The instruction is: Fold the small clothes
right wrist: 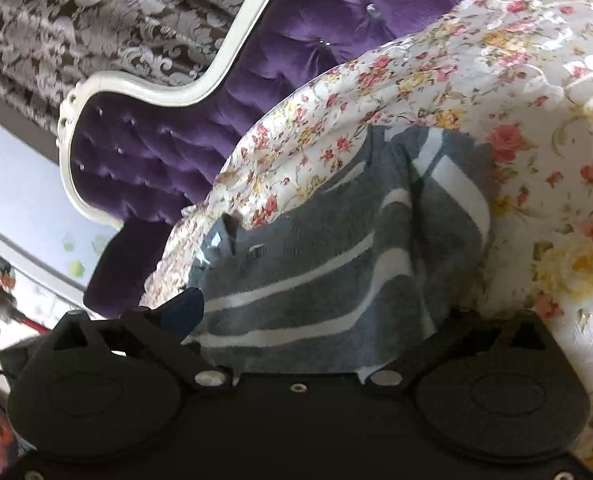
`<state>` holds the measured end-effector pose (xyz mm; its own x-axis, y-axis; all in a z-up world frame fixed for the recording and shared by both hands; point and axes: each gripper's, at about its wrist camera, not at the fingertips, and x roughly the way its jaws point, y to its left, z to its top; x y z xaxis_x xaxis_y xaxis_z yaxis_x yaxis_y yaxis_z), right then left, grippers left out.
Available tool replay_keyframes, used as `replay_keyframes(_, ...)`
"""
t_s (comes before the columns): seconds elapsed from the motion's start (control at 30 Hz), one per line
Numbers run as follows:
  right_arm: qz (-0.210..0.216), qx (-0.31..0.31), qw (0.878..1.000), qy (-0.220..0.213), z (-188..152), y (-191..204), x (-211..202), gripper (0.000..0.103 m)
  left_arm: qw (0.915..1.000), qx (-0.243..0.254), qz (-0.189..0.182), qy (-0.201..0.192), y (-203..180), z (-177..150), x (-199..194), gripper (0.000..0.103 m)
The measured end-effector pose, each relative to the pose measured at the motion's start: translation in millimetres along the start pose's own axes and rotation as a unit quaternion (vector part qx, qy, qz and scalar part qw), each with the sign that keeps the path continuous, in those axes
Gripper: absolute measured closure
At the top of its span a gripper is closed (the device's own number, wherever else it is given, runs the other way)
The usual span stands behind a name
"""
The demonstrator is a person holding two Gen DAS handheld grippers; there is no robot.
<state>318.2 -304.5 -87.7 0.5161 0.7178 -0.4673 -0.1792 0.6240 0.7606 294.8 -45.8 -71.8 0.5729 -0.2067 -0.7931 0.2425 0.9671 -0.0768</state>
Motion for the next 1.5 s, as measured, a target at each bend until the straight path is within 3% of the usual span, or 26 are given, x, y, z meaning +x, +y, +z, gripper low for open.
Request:
replay_keyframes(0.23,-0.005,0.006,1.0,0.001,0.2,-1.7,-1.4,0.004,0.9992,-0.003,0.028,-0.028,-5.5,14.3,-13.7,0.022)
replay_keyframes(0.4,-0.013,-0.002,1.0,0.001,-1.3,1.7,0.0,0.004,0.9988,-0.032,0.033,0.013,1.4,30.1,10.6,0.022)
replay_keyframes(0.57,-0.012,0.004,1.0,0.002,-1.0,0.6,-0.2,0.004,0.9967,0.026,0.075,0.019,-13.8,25.0,27.0,0.017)
replay_keyframes(1.03,-0.01,0.017,1.0,-0.001,-0.3,-0.5,0.2,0.002,0.9959,0.015,0.083,0.031,-6.2,27.9,35.0,0.0)
replay_keyframes(1.27,-0.013,0.018,1.0,-0.001,-0.5,-0.6,-0.1,0.001,0.9967,0.013,0.074,0.032,-3.1,30.8,36.4,0.0)
replay_keyframes(1.4,-0.008,0.023,1.0,-0.004,-1.1,-1.2,-1.0,0.001,0.9979,0.007,0.056,0.032,0.4,35.8,21.7,0.022)
replay_keyframes(1.5,-0.009,0.023,1.0,-0.004,-1.4,-0.2,-0.2,0.001,0.9989,-0.001,0.041,0.021,1.4,33.2,-0.6,0.023)
